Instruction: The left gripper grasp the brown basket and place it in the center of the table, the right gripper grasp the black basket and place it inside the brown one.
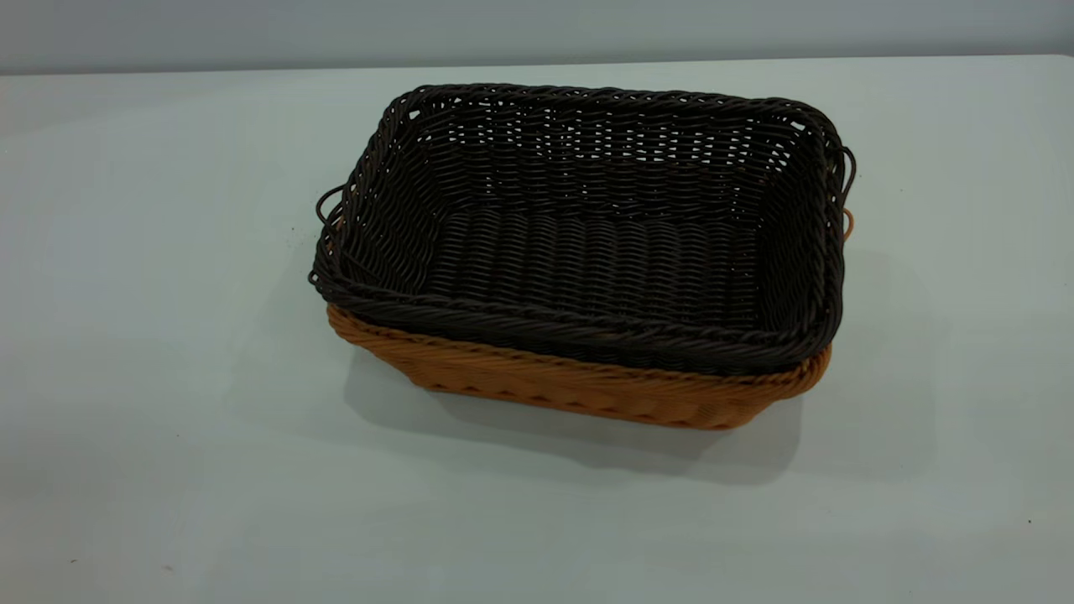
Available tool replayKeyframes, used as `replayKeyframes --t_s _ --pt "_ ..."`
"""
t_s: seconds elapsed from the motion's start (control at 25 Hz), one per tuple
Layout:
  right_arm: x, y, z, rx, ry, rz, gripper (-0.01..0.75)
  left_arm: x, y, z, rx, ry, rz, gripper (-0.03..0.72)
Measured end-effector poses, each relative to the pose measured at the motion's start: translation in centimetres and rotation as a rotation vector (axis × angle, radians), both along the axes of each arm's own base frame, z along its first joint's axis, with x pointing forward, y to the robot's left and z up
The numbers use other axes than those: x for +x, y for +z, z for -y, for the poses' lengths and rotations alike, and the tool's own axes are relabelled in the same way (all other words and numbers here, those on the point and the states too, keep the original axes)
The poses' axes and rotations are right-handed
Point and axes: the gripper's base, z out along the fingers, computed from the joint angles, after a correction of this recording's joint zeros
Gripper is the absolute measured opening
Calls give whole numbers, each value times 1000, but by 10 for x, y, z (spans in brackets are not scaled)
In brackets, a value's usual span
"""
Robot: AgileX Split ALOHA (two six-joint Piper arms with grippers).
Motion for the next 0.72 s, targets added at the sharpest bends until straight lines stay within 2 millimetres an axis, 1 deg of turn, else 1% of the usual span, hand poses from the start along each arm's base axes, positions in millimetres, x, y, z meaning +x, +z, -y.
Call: replayKeyframes --t_s 0.36,0.72 --pt "2 -2 10 38 -151 -10 593 0 0 0 0 0 0 533" --pt "2 -2 11 46 -167 -11 593 0 0 0 0 0 0 533"
